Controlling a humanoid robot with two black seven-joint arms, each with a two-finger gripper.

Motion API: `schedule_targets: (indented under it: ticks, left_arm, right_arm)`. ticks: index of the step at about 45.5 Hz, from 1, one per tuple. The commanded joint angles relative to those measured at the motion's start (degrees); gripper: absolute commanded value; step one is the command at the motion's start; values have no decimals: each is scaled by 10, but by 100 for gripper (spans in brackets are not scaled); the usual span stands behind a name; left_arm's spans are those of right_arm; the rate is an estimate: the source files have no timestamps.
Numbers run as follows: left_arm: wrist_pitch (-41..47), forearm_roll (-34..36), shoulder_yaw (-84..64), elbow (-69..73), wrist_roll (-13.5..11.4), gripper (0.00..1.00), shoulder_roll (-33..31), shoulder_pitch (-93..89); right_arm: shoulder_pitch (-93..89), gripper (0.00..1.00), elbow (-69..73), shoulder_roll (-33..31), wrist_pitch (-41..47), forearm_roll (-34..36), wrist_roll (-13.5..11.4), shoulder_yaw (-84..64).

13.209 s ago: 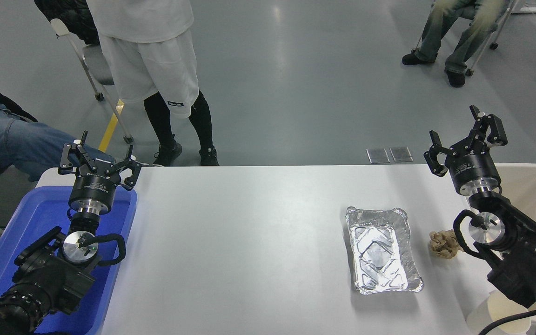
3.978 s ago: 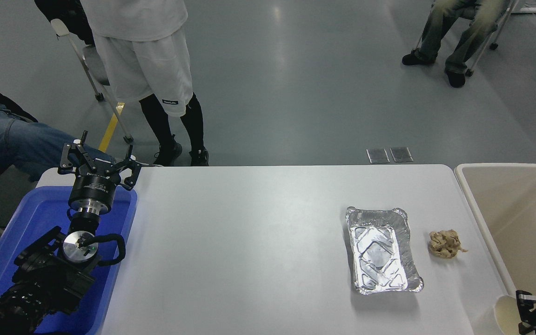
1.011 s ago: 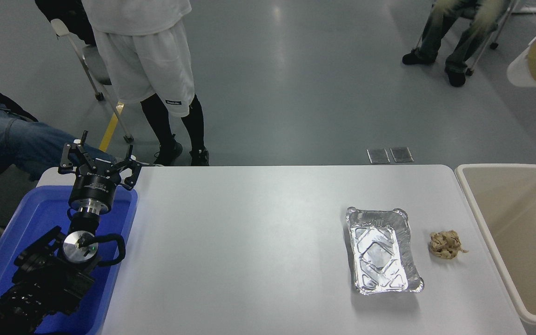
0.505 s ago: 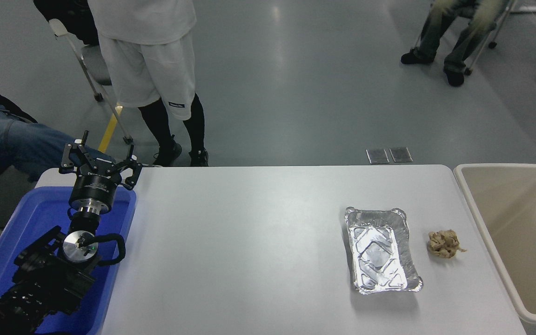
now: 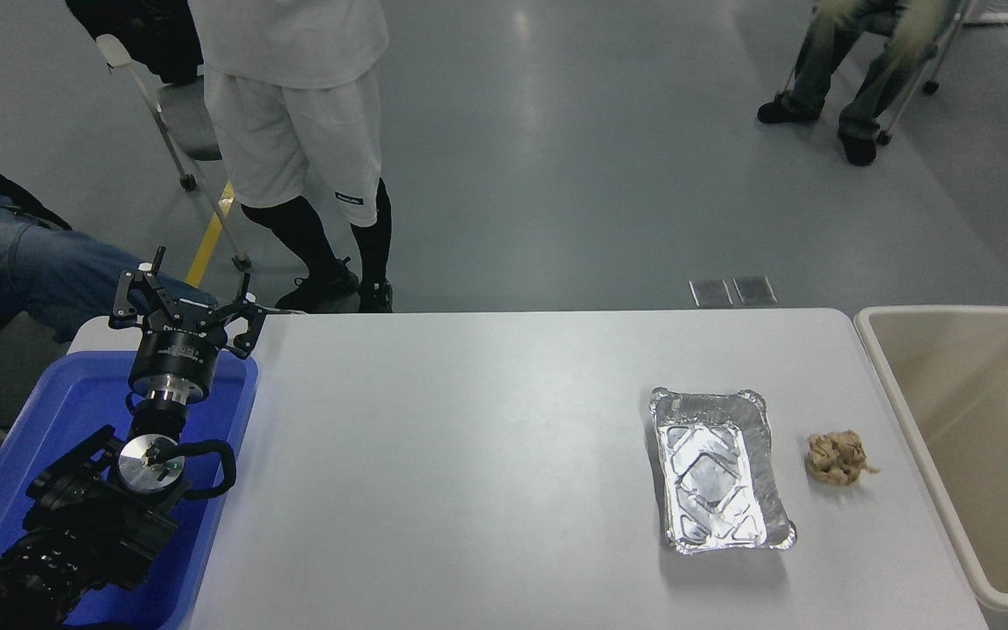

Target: Pick up paper cup place in dustbin

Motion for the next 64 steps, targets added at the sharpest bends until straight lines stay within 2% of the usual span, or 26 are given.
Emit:
schedule_targets:
  ticks: [1, 10, 20, 34, 41, 64]
  left_arm:
    - [0, 0, 0, 0, 0, 99, 0, 0]
    - [0, 0, 0, 0, -1, 99, 0, 0]
    - [-1, 0, 0, 0, -1, 99, 0, 0]
    - [0, -1, 0, 0, -1, 99, 0, 0]
    - [-1, -1, 0, 0, -1, 99, 0, 0]
    - [-1, -1, 0, 0, -1, 99, 0, 0]
  right_arm:
    - [-121, 0, -87, 39, -3, 31, -1, 96]
    - [-173, 0, -93, 68, -127, 74, 0, 111]
    - [-236, 0, -101, 116, -294, 175, 0, 154]
    - [-270, 0, -107, 170, -482, 184, 1, 181]
    - [-278, 0, -138, 200, -509, 185, 1, 190]
    - [-287, 0, -138, 208, -508, 185, 2, 206]
